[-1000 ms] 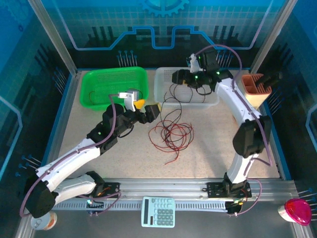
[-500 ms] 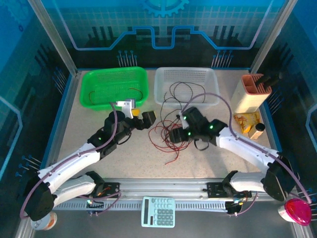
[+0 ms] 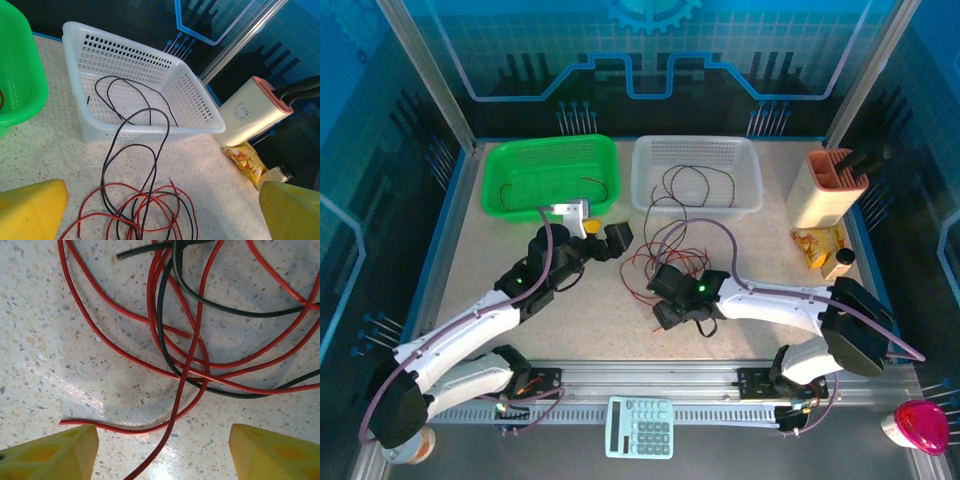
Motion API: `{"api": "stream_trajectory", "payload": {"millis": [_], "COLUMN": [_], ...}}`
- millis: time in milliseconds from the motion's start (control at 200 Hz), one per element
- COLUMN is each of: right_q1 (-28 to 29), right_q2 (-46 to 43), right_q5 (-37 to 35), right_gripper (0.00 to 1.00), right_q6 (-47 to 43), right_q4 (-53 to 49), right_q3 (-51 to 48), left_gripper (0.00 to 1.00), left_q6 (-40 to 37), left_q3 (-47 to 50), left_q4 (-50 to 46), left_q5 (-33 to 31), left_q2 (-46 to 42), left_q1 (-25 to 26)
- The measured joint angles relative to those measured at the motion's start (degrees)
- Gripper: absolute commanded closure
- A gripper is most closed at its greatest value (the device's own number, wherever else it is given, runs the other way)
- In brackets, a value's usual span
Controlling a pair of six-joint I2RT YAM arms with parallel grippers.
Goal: Untangle the cables
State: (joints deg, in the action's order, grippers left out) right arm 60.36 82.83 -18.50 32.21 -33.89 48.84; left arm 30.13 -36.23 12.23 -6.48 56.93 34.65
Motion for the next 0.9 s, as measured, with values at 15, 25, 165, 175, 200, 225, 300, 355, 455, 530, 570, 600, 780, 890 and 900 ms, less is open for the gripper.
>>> {"api": "stream_trajectory", "payload": {"millis": [15,25,165,175,200,225,300,355,455,530,570,600,780,890,900], "right_q1": [0.13,0.2,0.9,0.9,1.03,1.11,1.27,1.27,1.27,1.27,1.33,1.38,1.46,1.31,1.27], "right_q2": [0.33,0.48,2.84,2.95,3.32,3.61,4.33,4.48,4.48,4.48,4.48,4.48,4.5,3.52,3.32], "right_q5": [-0.15,-0.2,-0.74,-0.76,-0.92,-1.05,-1.16,-1.49,-2.27,-2.73,-3.04,-3.41,-4.07,-4.33,-4.33], "right_gripper": [0.32,0.32,0.39,0.39,0.41,0.42,0.47,0.51,0.58,0.72,0.81,0.9,1.0,1.0,1.0], "right_q6": [-0.04,0.0,0.24,0.24,0.39,0.37,0.72,0.63,0.85,1.16,1.16,1.11,0.33,-1.16,-1.38], "right_q4": [0.0,0.0,0.04,0.04,0.04,0.02,0.02,-0.04,-0.13,-0.17,-0.17,-0.22,-1.73,-2.86,-2.93], "right_q3": [0.0,0.0,0.0,0.0,0.0,0.0,0.0,0.0,0.0,0.02,0.02,0.02,3.06,6.36,6.8], "left_gripper": [0.01,0.01,0.01,0.01,0.01,0.01,0.01,0.01,0.01,0.01,0.01,0.01,0.01,0.01,0.01], "left_q6": [0.0,0.0,0.0,0.0,0.0,0.0,0.0,0.0,0.0,0.0,0.0,0.0,0.02,0.0,0.0], "left_q3": [0.0,0.0,0.0,0.0,0.0,0.0,0.0,0.0,0.0,0.0,0.0,0.0,0.0,0.0,0.0], "left_q4": [0.0,0.0,0.0,0.02,0.02,0.02,0.02,0.02,0.04,0.04,0.07,0.07,0.07,0.07,0.07], "left_q5": [0.02,0.02,0.02,0.02,0.02,0.02,0.02,0.02,0.02,0.04,0.04,0.04,0.07,0.07,0.07], "left_q2": [0.0,-0.04,-0.11,-0.11,-0.11,-0.11,-0.11,-0.11,-0.11,-0.09,-0.09,-0.09,0.31,0.39,0.42], "left_q1": [0.0,0.02,0.0,0.02,0.0,0.0,0.0,0.0,0.0,0.0,0.0,0.0,0.0,0.0,0.0]}}
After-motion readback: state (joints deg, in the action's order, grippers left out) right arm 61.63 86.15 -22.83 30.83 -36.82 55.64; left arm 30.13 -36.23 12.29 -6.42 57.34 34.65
